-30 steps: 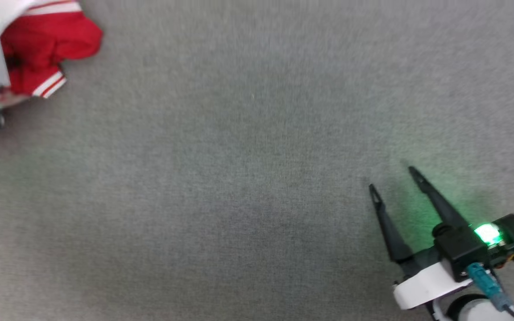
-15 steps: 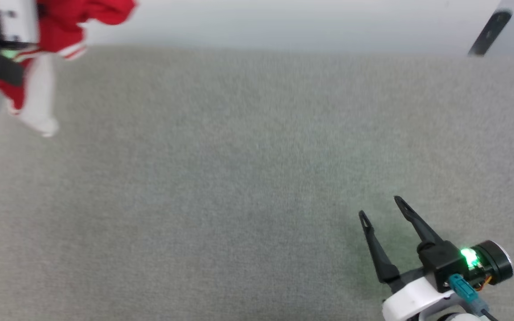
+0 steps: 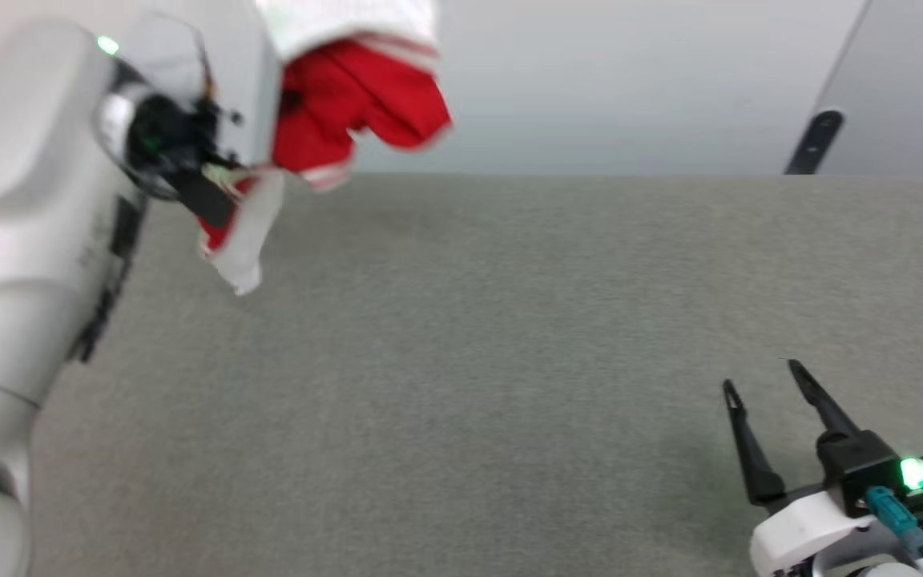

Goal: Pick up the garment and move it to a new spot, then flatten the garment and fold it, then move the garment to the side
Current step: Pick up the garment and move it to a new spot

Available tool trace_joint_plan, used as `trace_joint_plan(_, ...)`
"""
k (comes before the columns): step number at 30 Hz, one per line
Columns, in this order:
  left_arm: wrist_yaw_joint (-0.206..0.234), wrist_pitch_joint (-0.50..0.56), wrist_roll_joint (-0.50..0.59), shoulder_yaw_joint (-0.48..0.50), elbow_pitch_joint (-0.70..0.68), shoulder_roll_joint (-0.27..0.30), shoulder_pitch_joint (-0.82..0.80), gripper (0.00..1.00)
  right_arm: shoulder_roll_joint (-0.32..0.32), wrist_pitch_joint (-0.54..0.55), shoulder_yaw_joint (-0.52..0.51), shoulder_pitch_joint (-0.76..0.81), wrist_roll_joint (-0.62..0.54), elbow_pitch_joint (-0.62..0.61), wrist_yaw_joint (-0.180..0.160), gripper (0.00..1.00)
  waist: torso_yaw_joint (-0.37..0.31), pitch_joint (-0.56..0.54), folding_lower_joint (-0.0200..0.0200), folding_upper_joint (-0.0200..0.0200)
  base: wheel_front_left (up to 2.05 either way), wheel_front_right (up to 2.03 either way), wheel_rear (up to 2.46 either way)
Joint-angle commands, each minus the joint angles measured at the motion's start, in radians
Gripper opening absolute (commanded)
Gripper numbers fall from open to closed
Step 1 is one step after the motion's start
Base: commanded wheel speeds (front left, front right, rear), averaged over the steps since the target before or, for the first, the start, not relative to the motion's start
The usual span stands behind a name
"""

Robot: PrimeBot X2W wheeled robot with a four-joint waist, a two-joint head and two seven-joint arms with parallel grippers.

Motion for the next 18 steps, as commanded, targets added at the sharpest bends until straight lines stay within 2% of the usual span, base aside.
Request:
trace_joint_plan(1,-0.001,0.001,-0.013,-0.007,-0.019,-0.005,0.021,0.00,-0.005,-0.007,-0.015,-0.006,-0.008,0.009,-0.001,1.00,-0.062,-0.004,0.0000,0.0000,0.00,0.00,0.00)
trace_joint_plan(10,-0.001,0.005,-0.060,-0.056,-0.115,-0.037,0.123,0.00,-0.010,-0.022,-0.109,0.004,-0.034,0.043,-0.001,1.00,-0.213,-0.019,0.0000,0.0000,0.00,0.00,0.00)
trace_joint_plan(18,0.015,0.014,-0.084,-0.086,-0.124,-0.092,0.210,0.00,0.010,-0.017,-0.154,0.031,-0.040,0.025,-0.001,1.00,-0.322,-0.025,0.0000,0.0000,0.00,0.00,0.00)
